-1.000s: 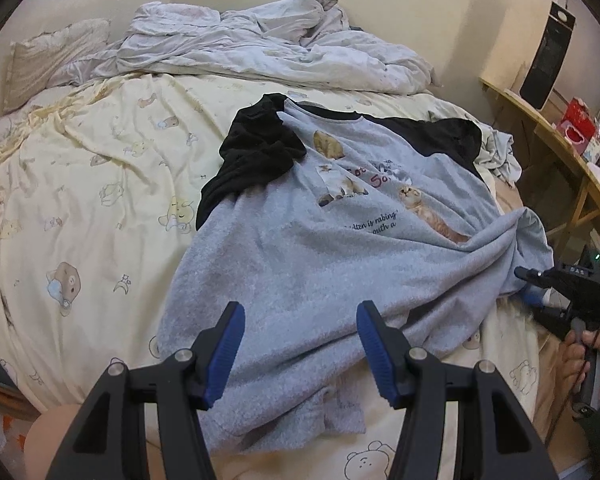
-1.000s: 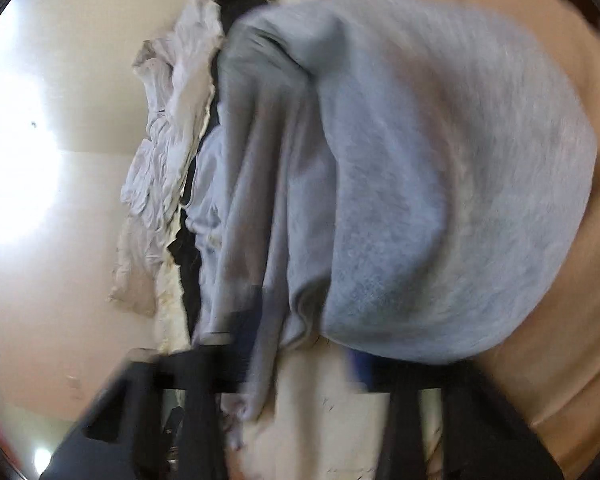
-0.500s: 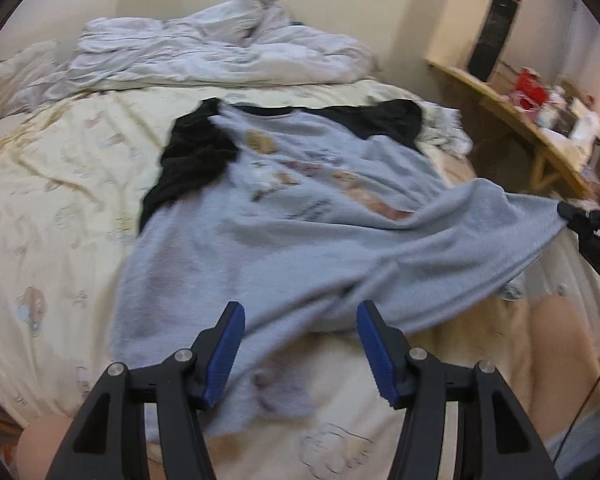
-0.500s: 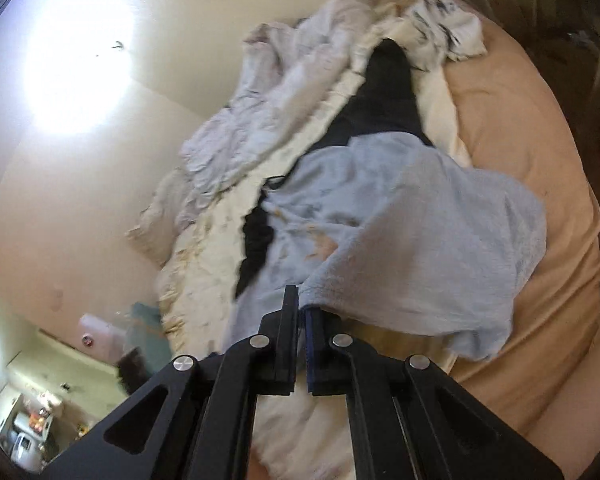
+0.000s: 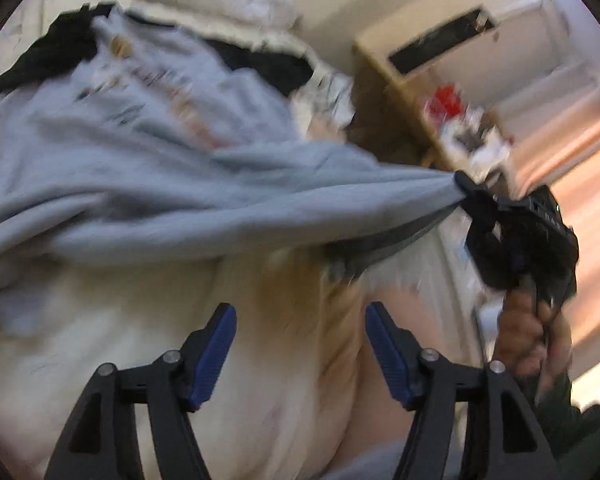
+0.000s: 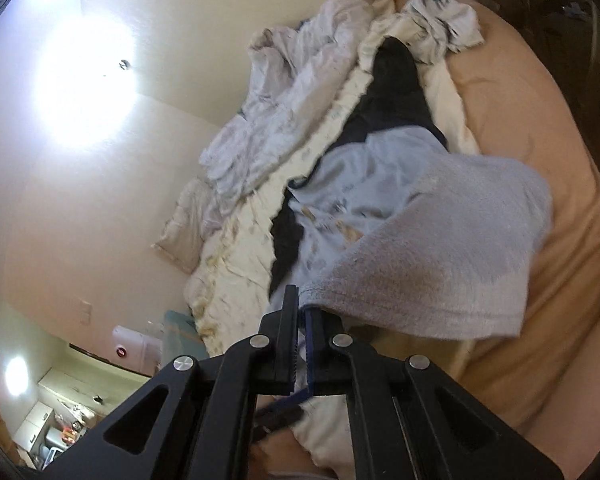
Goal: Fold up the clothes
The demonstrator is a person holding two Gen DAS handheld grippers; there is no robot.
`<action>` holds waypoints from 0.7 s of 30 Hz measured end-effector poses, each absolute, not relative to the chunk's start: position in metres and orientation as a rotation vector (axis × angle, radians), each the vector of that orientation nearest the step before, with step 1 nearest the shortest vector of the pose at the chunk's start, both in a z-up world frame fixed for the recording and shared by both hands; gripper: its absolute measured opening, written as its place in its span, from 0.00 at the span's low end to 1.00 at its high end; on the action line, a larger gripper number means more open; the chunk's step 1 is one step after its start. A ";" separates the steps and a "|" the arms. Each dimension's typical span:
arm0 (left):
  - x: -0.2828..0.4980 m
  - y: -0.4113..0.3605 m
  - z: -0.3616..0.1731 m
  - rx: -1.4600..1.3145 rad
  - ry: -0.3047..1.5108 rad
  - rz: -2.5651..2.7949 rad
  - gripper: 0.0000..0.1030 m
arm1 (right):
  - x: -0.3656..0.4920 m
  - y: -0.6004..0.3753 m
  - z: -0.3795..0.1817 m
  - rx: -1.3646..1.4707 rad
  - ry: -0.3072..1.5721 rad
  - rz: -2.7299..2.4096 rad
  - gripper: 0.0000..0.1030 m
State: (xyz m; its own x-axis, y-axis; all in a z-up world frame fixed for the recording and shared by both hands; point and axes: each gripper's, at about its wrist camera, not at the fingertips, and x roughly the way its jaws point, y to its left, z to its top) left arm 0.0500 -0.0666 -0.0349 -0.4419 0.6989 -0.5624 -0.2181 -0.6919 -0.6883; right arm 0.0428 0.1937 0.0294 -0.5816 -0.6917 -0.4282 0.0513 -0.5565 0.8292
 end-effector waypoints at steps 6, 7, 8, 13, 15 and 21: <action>0.018 -0.028 -0.056 -1.037 -1.113 1.976 0.68 | 0.030 0.188 0.040 1.026 -1.151 -2.162 0.02; 0.014 -0.030 -0.061 -1.027 -1.181 1.977 0.68 | 0.030 0.189 0.040 1.024 -1.154 -2.163 0.02; 0.011 -0.035 -0.067 -1.012 -1.257 1.971 0.70 | 0.030 0.190 0.039 1.027 -1.152 -2.165 0.02; 0.004 -0.056 -0.067 -0.941 -1.378 1.967 0.71 | 0.030 0.195 0.036 1.039 -1.144 -2.173 0.02; 0.002 -0.059 -0.066 -0.938 -1.408 1.966 0.72 | 0.029 0.197 0.035 1.039 -1.152 -2.172 0.02; 0.005 -0.078 -0.065 -0.859 -1.505 1.905 0.75 | 0.028 0.208 0.031 1.029 -1.187 -2.204 0.02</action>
